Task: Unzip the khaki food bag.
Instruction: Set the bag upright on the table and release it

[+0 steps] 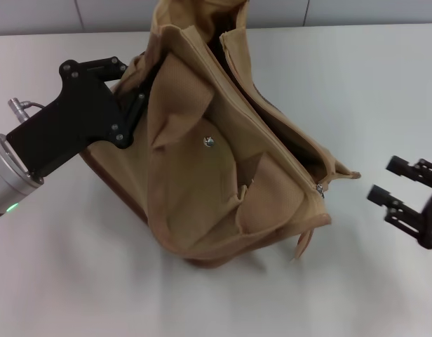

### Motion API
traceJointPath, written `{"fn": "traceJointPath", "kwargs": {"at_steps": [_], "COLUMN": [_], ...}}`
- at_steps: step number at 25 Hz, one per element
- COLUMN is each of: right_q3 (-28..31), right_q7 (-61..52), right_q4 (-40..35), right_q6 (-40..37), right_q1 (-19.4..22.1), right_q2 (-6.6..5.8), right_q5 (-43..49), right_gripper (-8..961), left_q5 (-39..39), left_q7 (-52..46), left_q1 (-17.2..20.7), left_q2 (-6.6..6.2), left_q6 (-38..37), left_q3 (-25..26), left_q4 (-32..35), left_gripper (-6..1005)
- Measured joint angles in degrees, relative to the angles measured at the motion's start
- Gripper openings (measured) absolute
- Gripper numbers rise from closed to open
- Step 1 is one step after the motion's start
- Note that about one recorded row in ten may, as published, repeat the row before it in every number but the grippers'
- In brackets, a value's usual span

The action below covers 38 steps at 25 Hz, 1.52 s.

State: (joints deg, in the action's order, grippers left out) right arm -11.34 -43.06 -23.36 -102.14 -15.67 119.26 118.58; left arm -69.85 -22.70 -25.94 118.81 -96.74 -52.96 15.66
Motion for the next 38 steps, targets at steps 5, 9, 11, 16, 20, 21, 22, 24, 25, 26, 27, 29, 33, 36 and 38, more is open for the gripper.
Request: {"fn": "traceJointPath", "kwargs": {"at_steps": [5,9,11,16,20,21,22,24,25,26,27,29,33,36,38], "right_q3": [-0.5,-0.6,-0.6,-2.5,-3.0,-3.0,-3.0,-3.0,-3.0,-3.0,-3.0,-2.9,-2.3,-2.1,-2.1], "right_q7": [6.5,9.0,9.1,9.1,9.2,9.3,9.3,9.6,9.6,9.9,10.2,10.7,8.6,0.3,-4.6], "right_q4": [3.3,4.8,5.4,6.7,7.0,7.1,7.1,7.2,7.2,7.4,7.7,8.3,9.2,8.4,7.2], "right_q6": [1.1,2.7,3.9,8.1,9.8,9.9,9.9,9.9,9.9,9.9,9.9,9.7,8.3,5.3,3.3], "right_q1": [-2.1,-3.6,-4.4,-5.9,-6.2,-6.2,-6.3,-6.3,-6.3,-6.3,-6.3,-6.2,-6.6,-8.1,-9.4], "right_q2": [0.03,0.02,0.02,0.05,0.07,0.08,0.08,0.09,0.09,0.09,0.10,0.10,0.09,-0.14,-0.28], "right_q5": [0.0,0.2,0.2,0.4,0.5,0.5,0.5,0.5,0.5,0.5,0.5,0.4,-0.4,-1.8,-2.6], "right_gripper": [572,563,558,409,298,280,261,223,204,185,167,129,83,80,88], "left_q5": [0.0,0.0,0.0,0.0,0.0,0.0,0.0,0.0,0.0,0.0,0.0,0.0,0.0,0.0,0.0], "left_q7": [-0.7,-1.3,-1.4,-1.4,-1.8,-2.0,-2.2,-2.2,-2.2,-2.2,-2.2,-2.3,-2.7,-4.0,-4.3], "left_q1": [-0.1,-0.2,-0.1,0.2,0.3,0.3,0.3,0.2,0.2,0.2,0.2,0.1,0.1,0.5,1.1], "left_q2": [0.01,0.02,0.02,0.09,0.10,0.11,0.10,0.10,0.10,0.10,0.10,0.10,0.10,0.03,0.01], "left_q6": [0.0,0.0,0.0,-0.2,-0.4,-0.5,-0.5,-0.5,-0.5,-0.5,-0.5,-0.5,-0.3,-0.1,0.1], "left_q3": [0.0,0.0,0.0,0.0,0.0,0.0,0.0,0.0,0.0,0.0,0.0,-0.1,-0.3,-0.1,-0.1], "left_q4": [0.0,0.0,0.0,0.0,0.0,0.0,0.0,0.0,0.0,0.0,0.0,0.0,-0.3,-1.4,-1.9], "left_gripper": [77,77,77,77,77,77,77,77,77,77,77,77,78,85,92]}}
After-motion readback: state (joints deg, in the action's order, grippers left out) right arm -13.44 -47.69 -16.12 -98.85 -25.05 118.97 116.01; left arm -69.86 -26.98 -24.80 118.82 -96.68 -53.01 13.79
